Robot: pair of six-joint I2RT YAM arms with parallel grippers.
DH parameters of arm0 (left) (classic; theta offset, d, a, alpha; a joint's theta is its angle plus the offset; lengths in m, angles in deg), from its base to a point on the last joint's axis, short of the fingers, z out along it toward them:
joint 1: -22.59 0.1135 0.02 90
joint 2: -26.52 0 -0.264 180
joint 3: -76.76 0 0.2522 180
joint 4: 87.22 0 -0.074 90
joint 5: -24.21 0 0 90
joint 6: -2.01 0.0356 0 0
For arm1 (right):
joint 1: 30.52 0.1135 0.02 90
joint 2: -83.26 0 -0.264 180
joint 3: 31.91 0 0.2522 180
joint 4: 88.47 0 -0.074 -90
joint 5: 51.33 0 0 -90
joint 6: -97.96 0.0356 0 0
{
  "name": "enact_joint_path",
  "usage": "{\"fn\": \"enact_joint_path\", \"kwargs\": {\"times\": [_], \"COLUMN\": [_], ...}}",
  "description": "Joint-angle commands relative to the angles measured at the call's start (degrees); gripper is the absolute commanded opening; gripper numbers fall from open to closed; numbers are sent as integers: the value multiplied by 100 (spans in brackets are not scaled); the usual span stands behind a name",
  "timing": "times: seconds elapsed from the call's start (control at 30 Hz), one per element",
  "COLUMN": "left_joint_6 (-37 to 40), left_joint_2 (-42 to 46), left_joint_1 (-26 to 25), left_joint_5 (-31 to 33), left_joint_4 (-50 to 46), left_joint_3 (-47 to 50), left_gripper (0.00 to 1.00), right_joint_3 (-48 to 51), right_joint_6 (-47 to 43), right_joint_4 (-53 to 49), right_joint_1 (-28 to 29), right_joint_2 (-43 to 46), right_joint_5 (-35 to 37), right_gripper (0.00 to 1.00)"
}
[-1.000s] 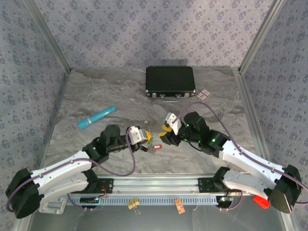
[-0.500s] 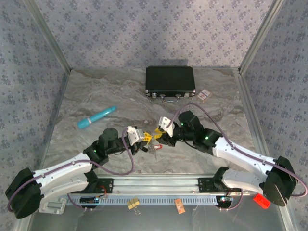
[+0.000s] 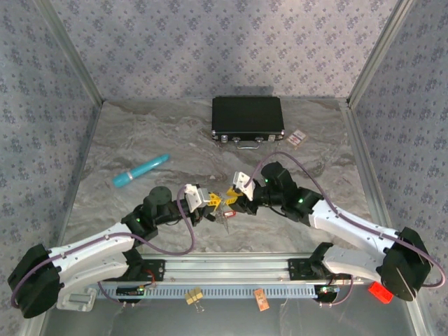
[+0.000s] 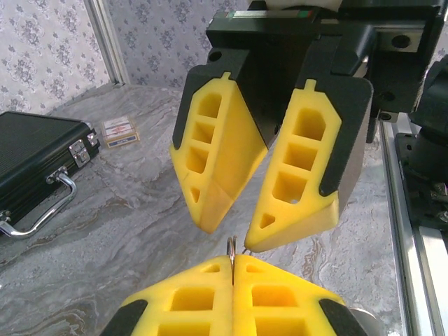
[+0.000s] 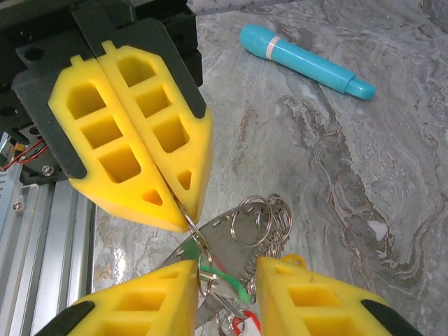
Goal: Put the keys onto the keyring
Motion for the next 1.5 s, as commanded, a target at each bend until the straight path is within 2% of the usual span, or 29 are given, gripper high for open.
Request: {"fn": "enact_joint_path", "kwargs": {"times": [0.0, 0.2, 0.43, 0.6, 0.67, 0.77, 0.83, 0.93, 1.03, 1.23, 1.47], "left_joint_6": [62, 66, 39, -15, -67, -4, 84, 268, 388, 443, 424], "left_joint_2": [51, 46, 56, 56, 59, 142, 220, 255, 253, 257, 259], "left_joint_1": [-39, -39, -39, -44, -36, -41, -41, -41, -44, -42, -40], "left_joint_5": [-231, -275, -316, -258, -22, 252, 369, 524, 542, 310, 219], "left_joint_4": [298, 308, 386, 417, 260, -245, -614, -1295, -1578, -1476, -1350], "left_joint_3": [-7, -18, 8, 20, -23, -162, -266, -482, -606, -668, -634], "left_gripper": [0, 0, 0, 0, 1, 22, 29, 31, 31, 31, 27], "right_joint_3": [4, -57, -119, -133, -192, -395, -573, -915, -1279, -1790, -2108], "right_joint_6": [-46, -26, -27, 35, -5, -190, -391, -735, -1123, -1501, -1569], "right_joint_4": [176, 312, 371, 494, 380, -60, -466, -1136, -1794, -2432, -2646], "right_joint_1": [-27, -27, -27, -27, -36, -27, 11, 95, 286, 601, 813], "right_joint_2": [-11, -148, -319, -333, -322, -271, -244, -259, -382, -657, -889], "right_joint_5": [-251, -467, -610, -746, -733, -544, -308, 106, 635, 1313, 1538], "right_gripper": [27, 24, 15, 0, 0, 0, 0, 0, 0, 0, 0]}}
